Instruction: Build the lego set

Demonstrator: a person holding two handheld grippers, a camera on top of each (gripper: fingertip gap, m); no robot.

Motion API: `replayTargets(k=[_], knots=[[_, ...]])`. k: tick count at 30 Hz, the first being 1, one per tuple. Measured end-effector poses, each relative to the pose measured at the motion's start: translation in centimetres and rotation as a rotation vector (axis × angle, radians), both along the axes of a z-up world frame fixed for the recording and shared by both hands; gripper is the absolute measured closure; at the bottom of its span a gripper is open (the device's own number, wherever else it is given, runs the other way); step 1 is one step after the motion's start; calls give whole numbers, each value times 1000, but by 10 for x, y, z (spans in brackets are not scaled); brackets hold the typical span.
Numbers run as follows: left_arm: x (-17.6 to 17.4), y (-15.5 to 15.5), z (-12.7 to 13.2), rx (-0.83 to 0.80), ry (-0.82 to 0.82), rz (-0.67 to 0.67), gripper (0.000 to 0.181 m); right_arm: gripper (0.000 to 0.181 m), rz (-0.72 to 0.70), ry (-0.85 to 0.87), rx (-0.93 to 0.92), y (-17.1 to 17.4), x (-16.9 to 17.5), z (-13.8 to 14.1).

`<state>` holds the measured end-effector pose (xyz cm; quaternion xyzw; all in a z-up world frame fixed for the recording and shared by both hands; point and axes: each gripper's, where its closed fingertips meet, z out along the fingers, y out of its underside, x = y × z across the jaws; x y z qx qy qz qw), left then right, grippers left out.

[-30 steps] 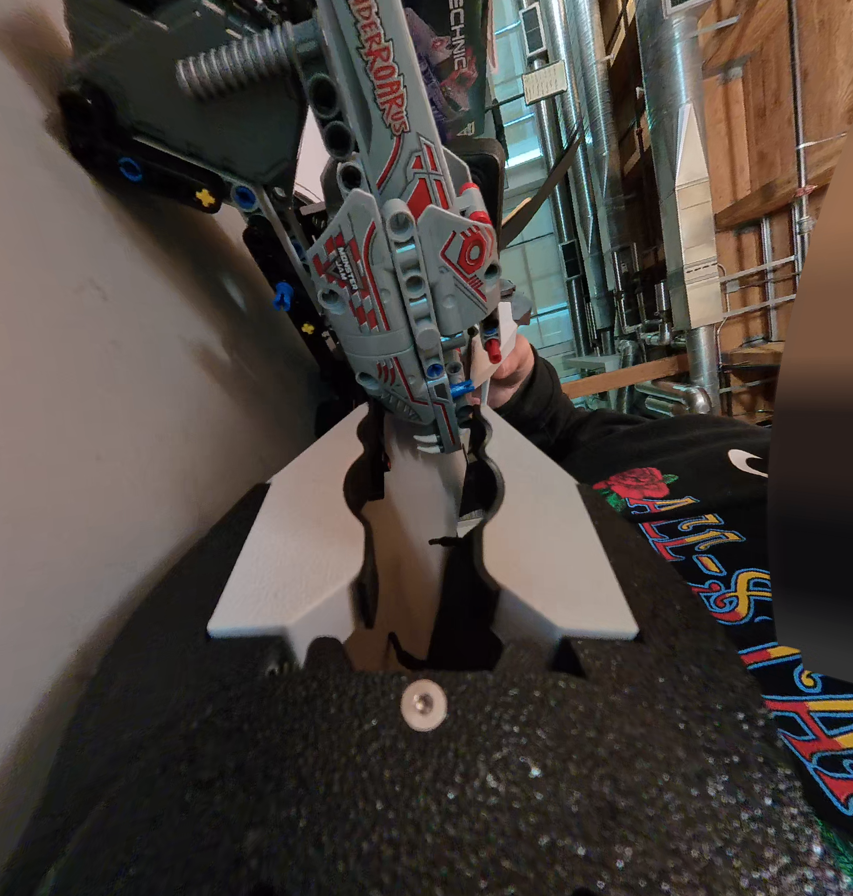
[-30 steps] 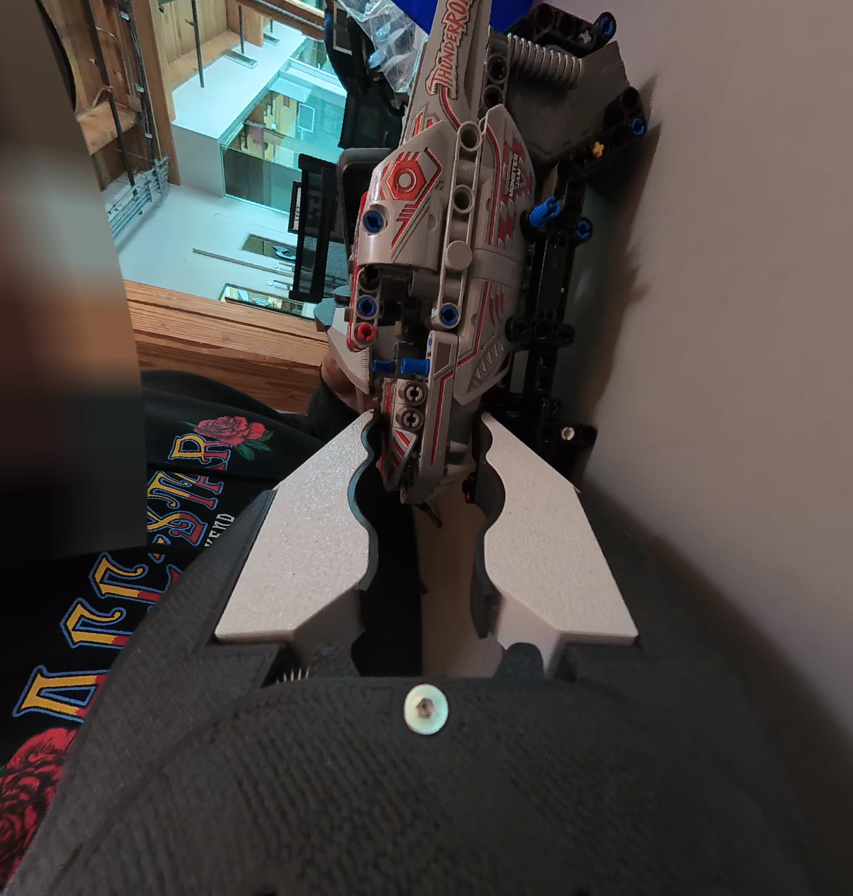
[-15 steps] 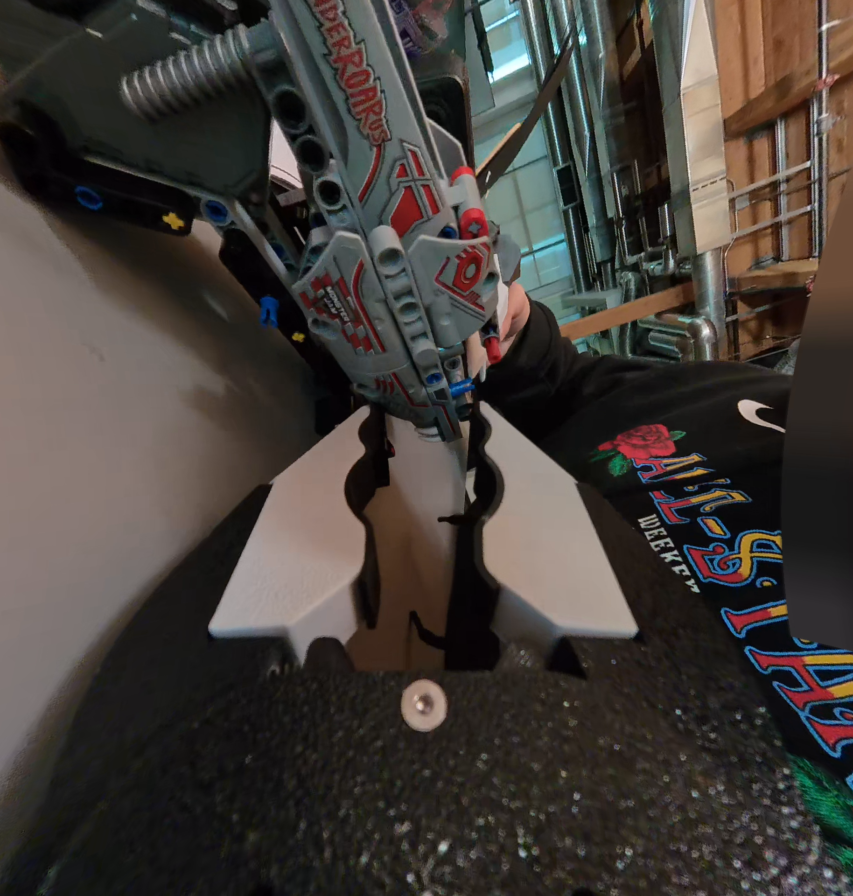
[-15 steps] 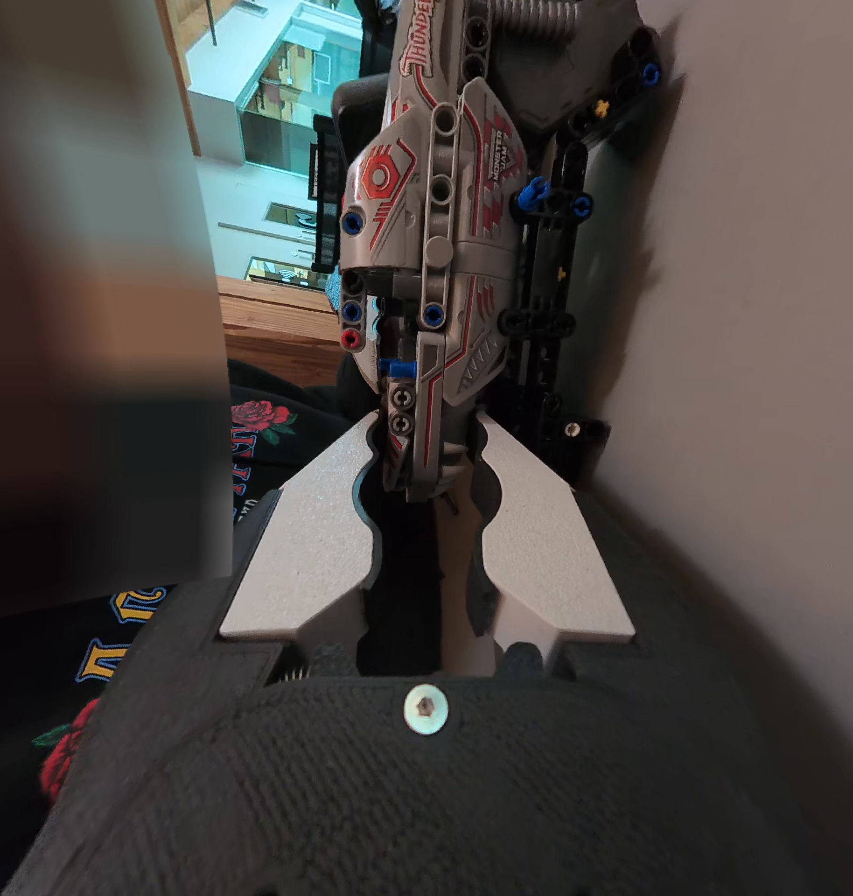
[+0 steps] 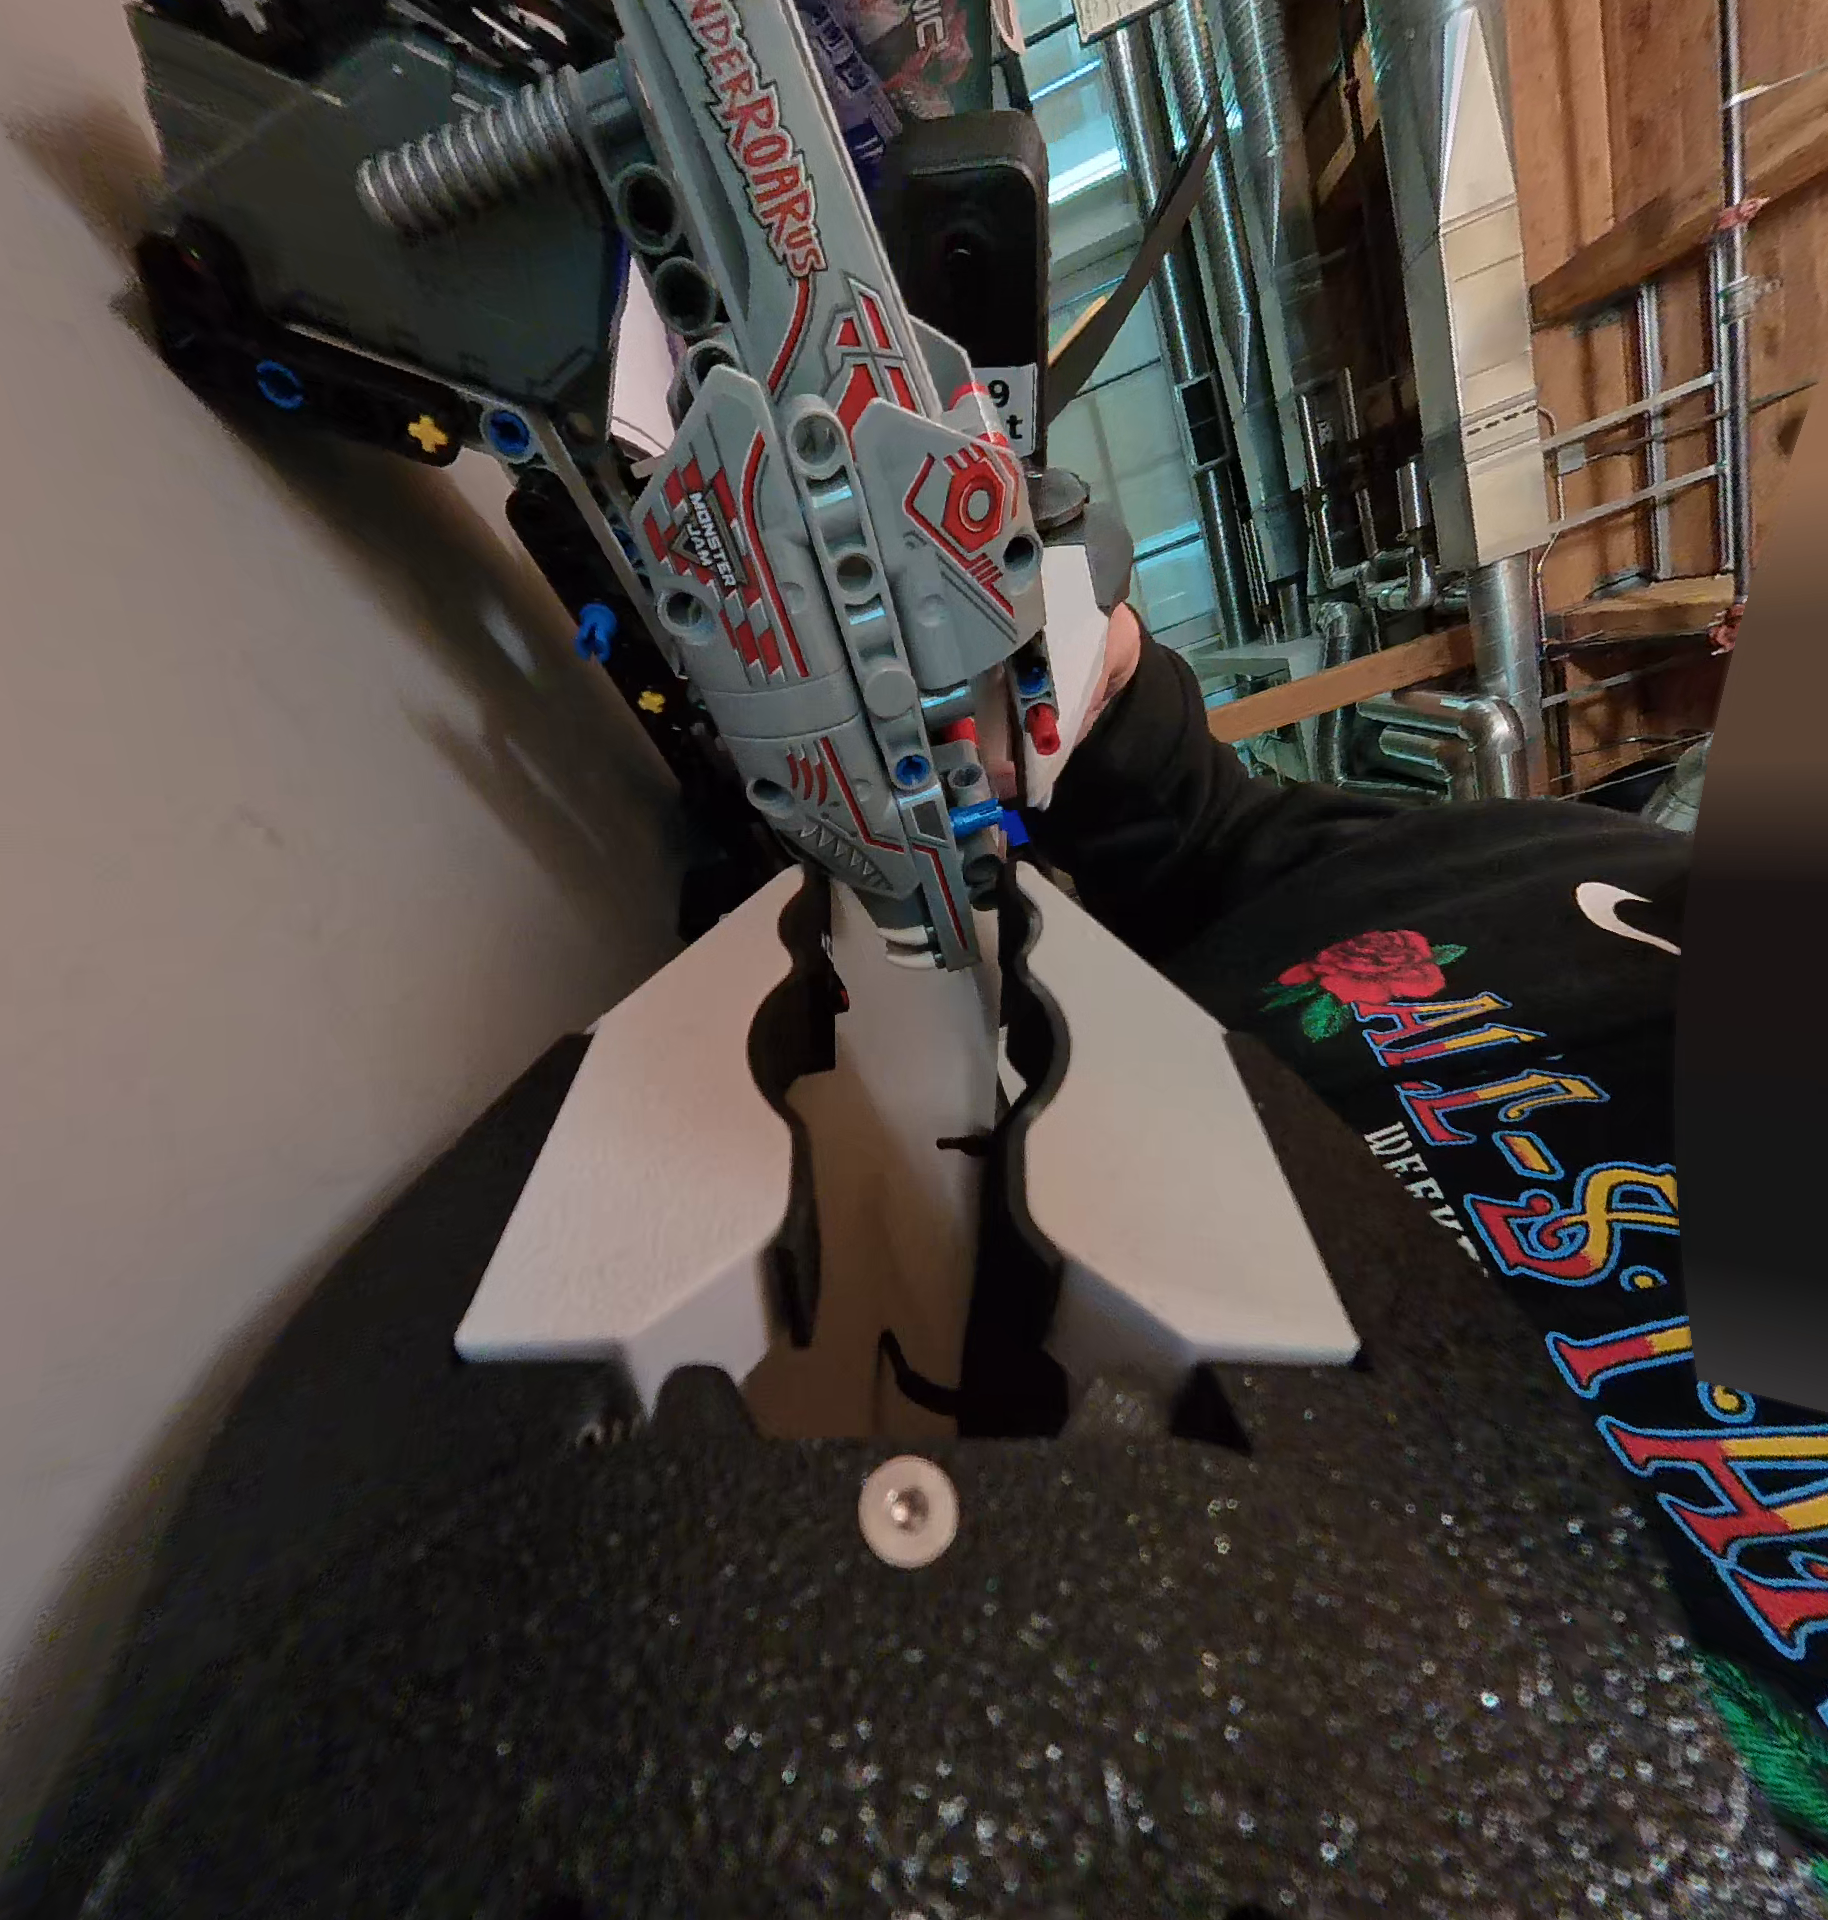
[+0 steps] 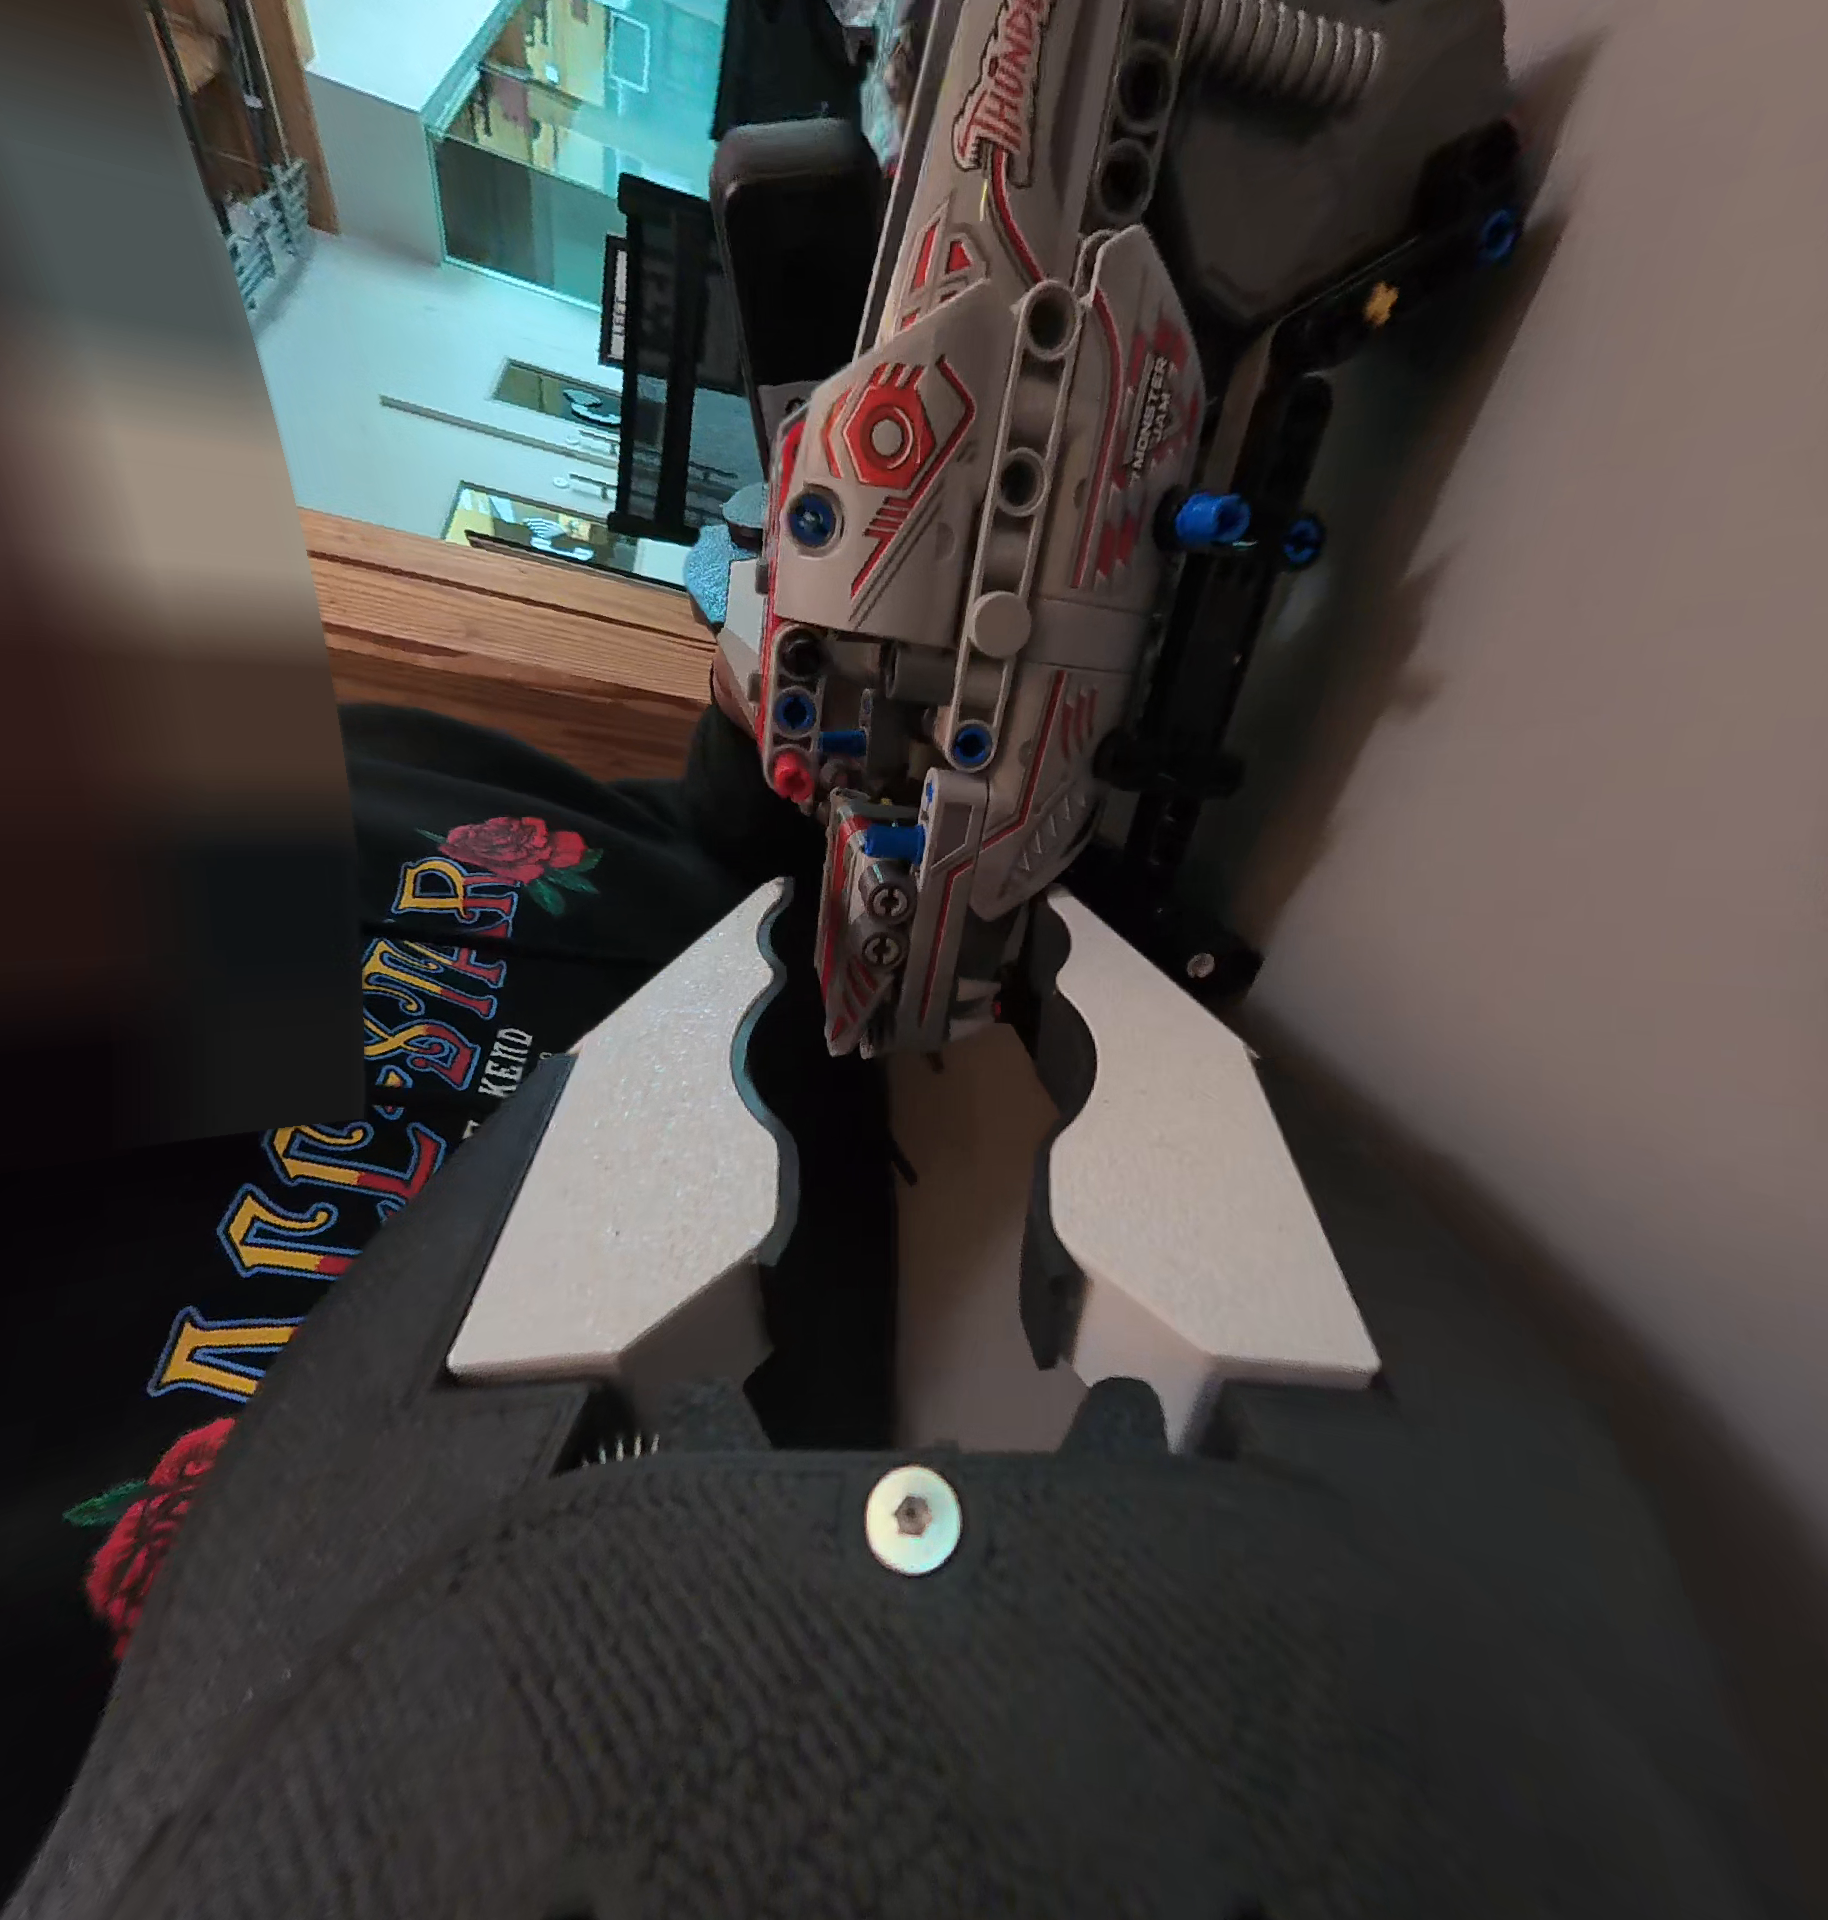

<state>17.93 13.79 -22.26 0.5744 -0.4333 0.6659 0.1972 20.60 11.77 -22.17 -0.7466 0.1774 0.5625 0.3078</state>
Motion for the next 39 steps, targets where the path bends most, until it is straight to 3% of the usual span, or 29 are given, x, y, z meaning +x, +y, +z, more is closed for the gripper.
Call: replayTargets(k=[5,9,12,18,30,39], knots=[[-2,1,1,14,-2,-12,149,135,-4,19,0,-6,4,6],[-4,10,2,102,-37,-31,150,130,-70,-60,-17,-4,19,1],[-2,15,3,140,-46,-44,149,129,-49,-39,-16,0,10,0],[5,15,-1,95,7,-33,151,142,-54,7,-22,5,3,-4],[10,14,-2,80,-28,-8,154,144,-91,15,-29,9,2,-6],[13,14,-3,106,-53,-30,154,149,-35,41,-18,10,-1,-6]])
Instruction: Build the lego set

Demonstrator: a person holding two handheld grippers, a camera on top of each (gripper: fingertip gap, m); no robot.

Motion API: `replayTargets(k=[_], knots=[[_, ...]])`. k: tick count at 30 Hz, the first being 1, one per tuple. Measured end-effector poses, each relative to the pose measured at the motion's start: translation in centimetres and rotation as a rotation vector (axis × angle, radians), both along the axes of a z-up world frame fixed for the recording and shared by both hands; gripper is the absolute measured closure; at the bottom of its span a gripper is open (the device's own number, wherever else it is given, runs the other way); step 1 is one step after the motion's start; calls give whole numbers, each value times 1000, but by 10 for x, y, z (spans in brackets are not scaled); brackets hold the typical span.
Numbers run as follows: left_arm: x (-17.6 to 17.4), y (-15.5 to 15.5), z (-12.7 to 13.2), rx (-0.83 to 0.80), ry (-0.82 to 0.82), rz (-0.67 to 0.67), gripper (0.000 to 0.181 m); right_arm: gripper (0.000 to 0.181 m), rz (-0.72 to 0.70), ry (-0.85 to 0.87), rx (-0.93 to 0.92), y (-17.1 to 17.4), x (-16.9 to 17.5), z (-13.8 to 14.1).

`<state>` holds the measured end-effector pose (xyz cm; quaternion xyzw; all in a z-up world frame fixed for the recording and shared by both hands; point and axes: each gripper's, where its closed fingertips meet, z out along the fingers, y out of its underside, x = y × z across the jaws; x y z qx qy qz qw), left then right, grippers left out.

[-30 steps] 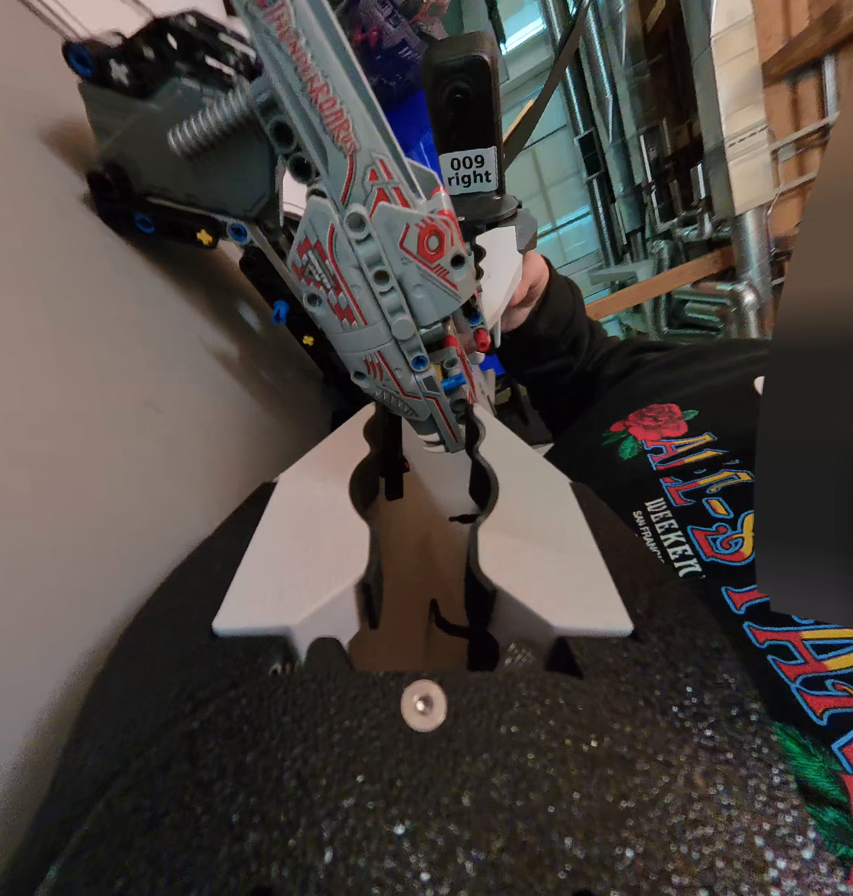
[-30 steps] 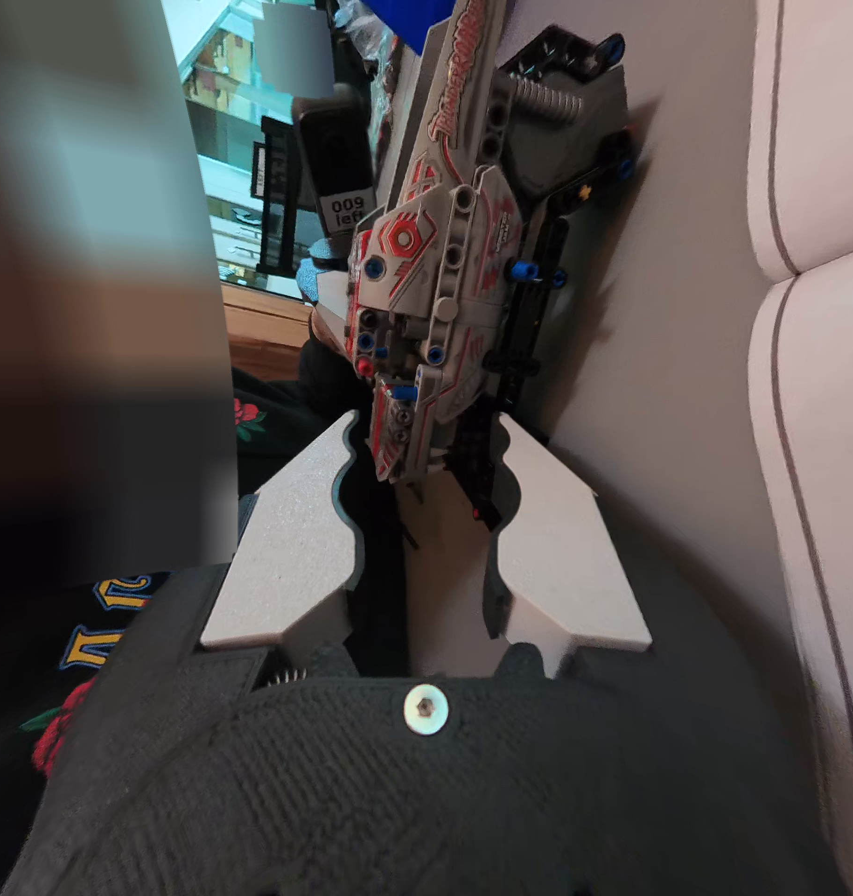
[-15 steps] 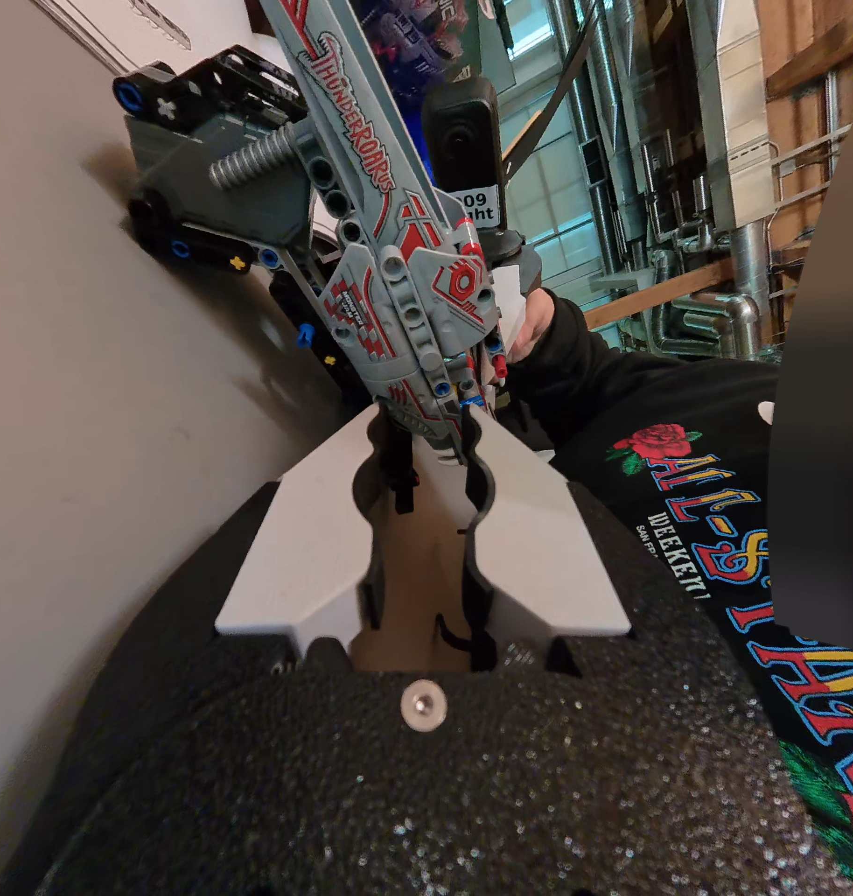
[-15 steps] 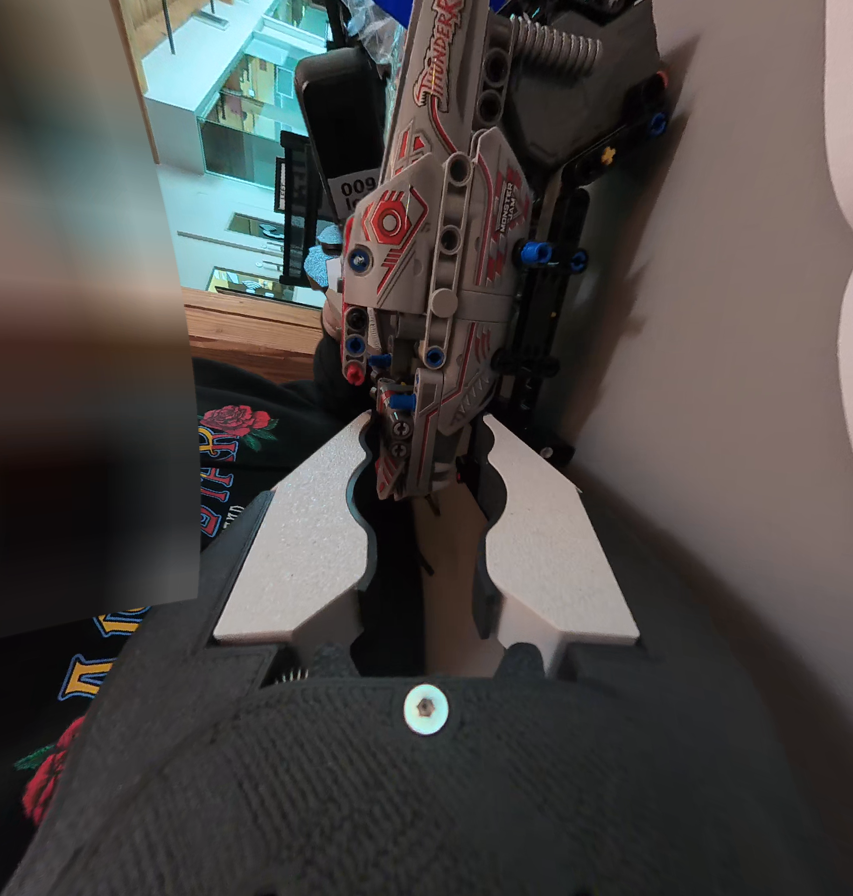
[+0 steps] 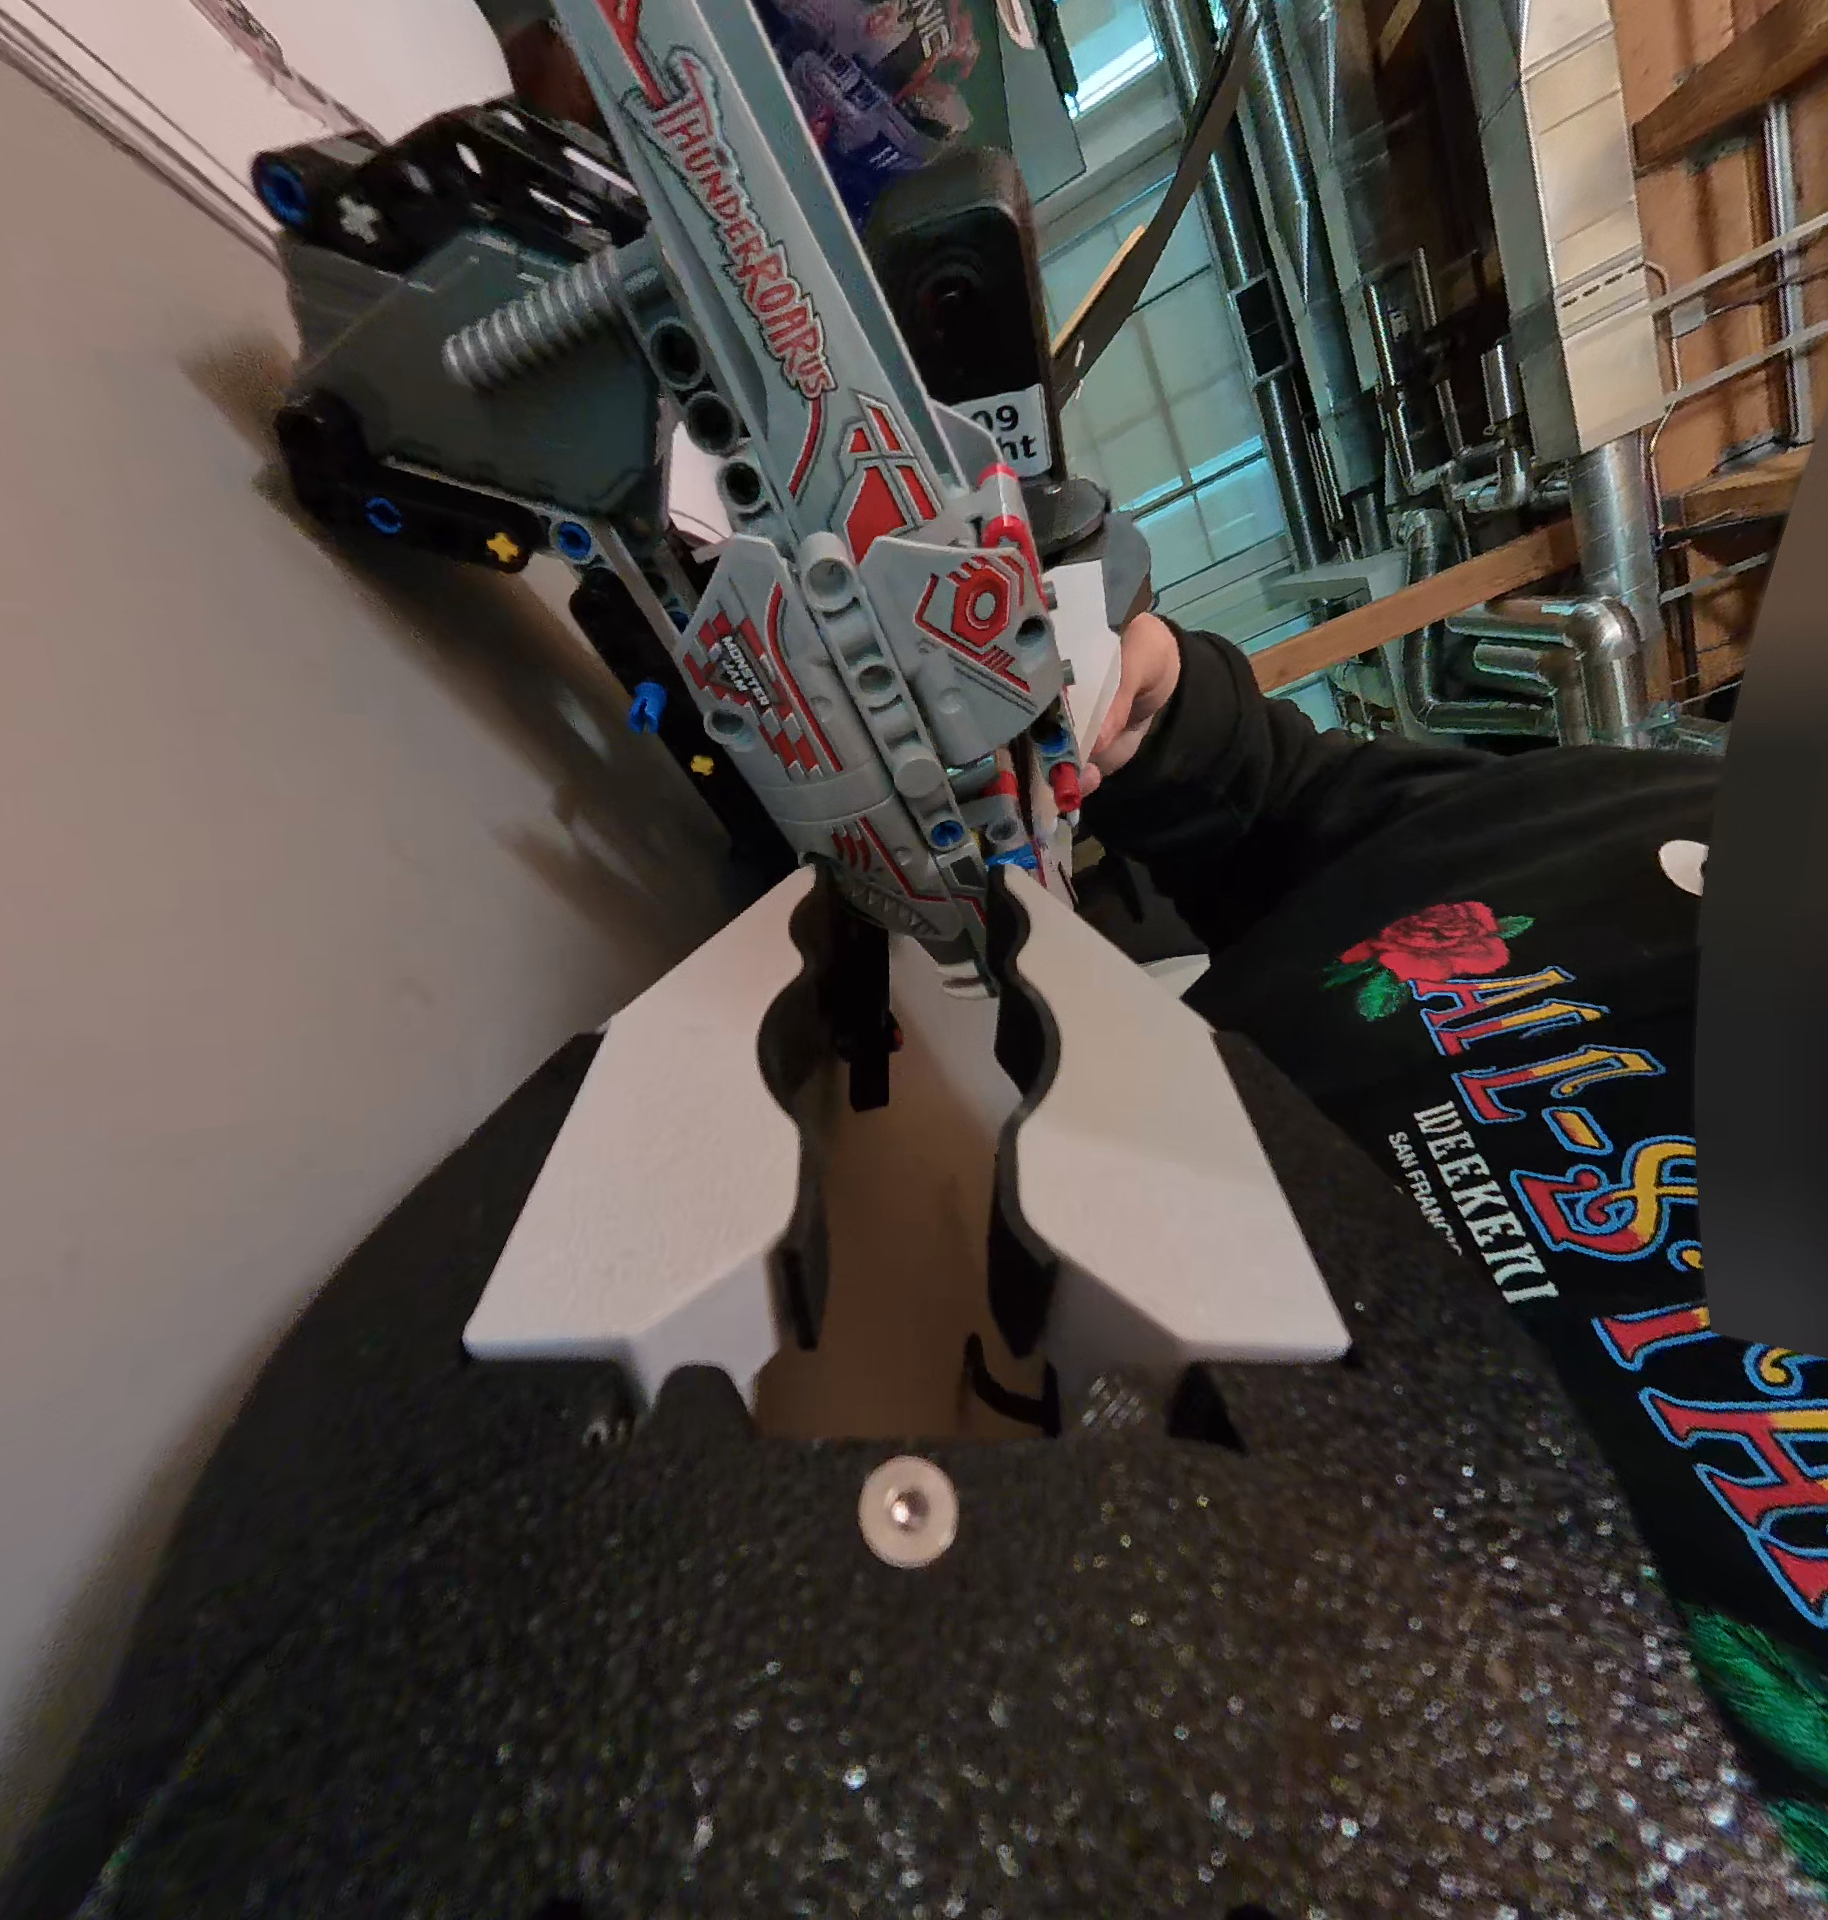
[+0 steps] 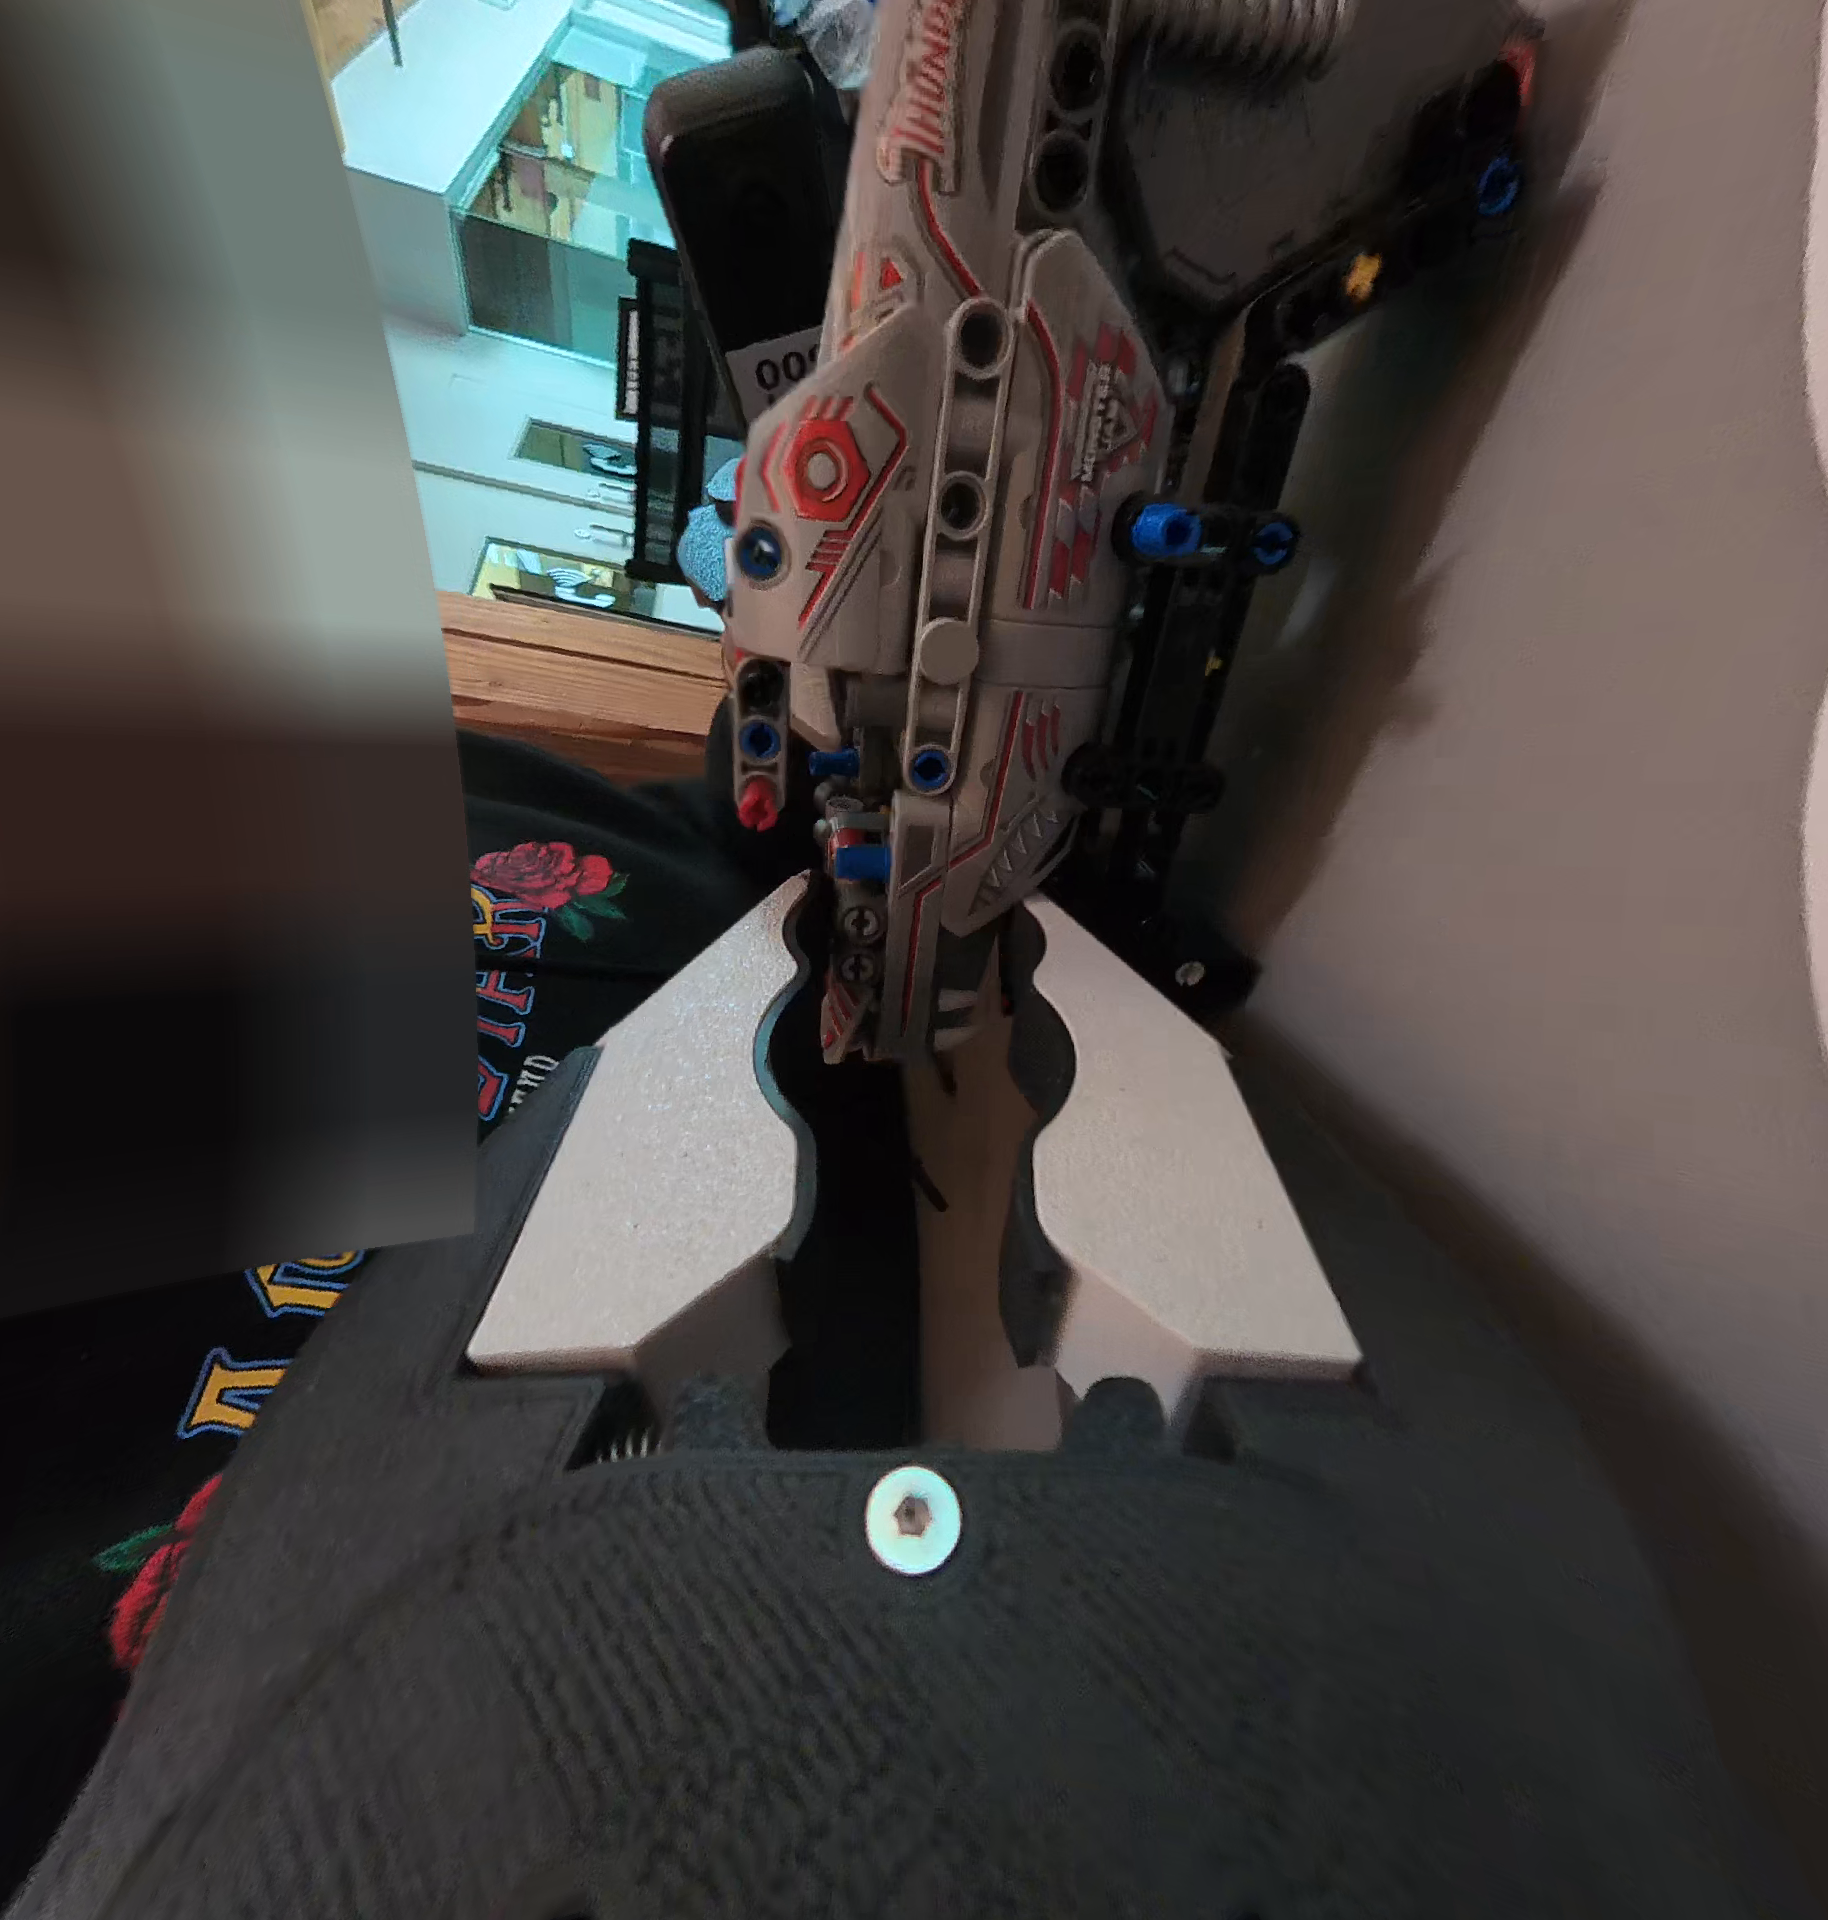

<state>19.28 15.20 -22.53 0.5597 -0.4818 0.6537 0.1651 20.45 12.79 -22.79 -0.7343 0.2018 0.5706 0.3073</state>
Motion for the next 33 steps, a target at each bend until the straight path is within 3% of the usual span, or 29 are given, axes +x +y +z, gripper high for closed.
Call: replayTargets(k=[33], knots=[[12,4,2,65,-56,8,155,148,37,79,-15,8,0,-5]])
